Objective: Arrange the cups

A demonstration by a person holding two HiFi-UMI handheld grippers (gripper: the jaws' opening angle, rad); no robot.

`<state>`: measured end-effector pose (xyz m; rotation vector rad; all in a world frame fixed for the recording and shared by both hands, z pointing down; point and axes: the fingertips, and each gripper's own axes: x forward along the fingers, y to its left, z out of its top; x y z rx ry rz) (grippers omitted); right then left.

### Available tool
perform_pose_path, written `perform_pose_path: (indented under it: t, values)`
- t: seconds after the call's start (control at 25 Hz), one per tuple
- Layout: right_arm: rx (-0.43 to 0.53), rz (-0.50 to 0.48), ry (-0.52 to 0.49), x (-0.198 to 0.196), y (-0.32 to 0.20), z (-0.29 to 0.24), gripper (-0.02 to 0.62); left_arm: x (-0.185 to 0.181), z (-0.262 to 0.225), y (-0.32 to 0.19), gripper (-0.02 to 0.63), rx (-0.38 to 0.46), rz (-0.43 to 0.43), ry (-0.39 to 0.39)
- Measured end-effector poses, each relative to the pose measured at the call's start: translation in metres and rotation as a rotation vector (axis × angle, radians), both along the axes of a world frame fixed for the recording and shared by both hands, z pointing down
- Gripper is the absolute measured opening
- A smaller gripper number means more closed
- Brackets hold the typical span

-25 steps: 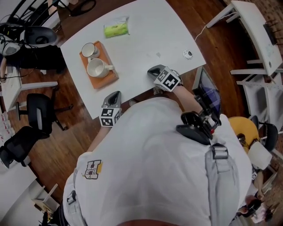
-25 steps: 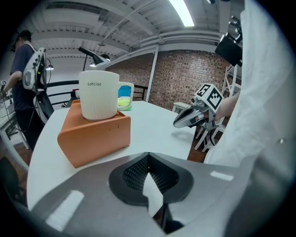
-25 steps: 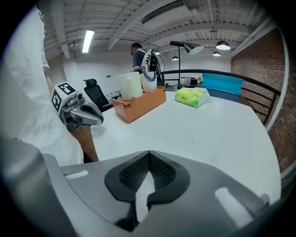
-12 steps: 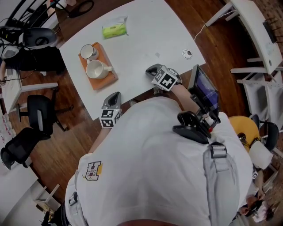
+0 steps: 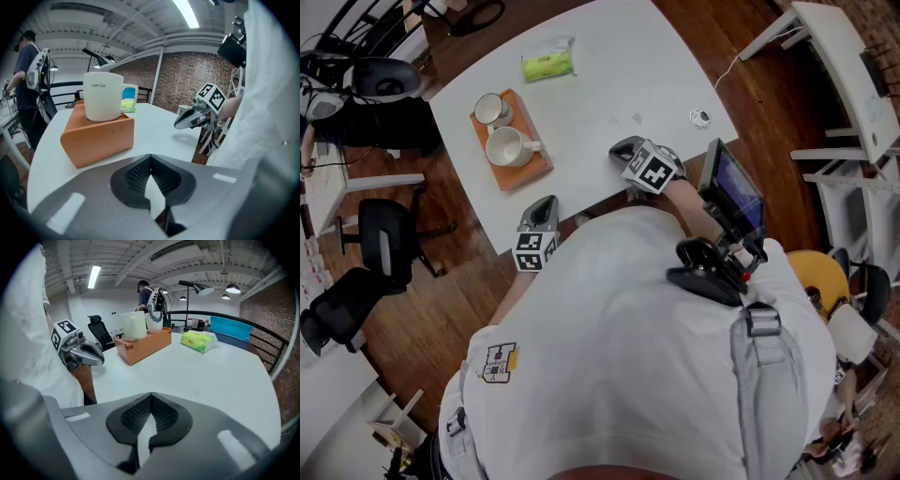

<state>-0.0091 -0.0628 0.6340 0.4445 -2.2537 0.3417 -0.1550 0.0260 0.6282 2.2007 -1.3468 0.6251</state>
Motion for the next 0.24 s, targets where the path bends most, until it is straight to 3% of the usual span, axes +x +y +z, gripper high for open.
perform_pose_path:
  t: [0.24]
  values:
    - [0.0,-0.004,-0.002,-0.0023,0.0004,-0.0018,0.0,-0.0016,0.001,0.0024,0.0,-0.008,-0.003,-0.002]
